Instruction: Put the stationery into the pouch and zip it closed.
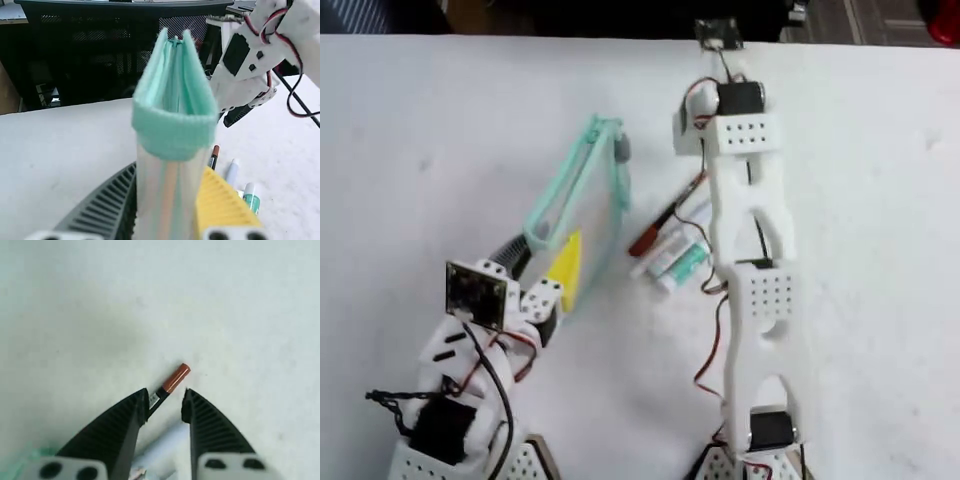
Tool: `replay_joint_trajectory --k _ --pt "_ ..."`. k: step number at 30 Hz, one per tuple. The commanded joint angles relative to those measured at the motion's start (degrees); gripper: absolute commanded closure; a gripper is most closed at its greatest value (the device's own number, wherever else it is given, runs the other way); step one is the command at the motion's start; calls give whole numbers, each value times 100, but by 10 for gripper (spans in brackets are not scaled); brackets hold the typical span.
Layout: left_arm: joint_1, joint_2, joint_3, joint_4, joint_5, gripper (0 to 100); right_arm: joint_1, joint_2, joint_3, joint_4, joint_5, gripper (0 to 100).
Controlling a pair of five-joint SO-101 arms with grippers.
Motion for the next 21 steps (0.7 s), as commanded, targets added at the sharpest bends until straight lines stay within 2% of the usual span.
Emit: replay_joint_trajectory --k 1,7,21 --pt "84 4 18 62 -26 849 145 189 -88 -224 -290 905" --pt "84 4 18 44 -26 849 136 602 -88 -259 -316 842" --pt "92 4 18 62 -26 849 40 980 -88 -629 -316 839"
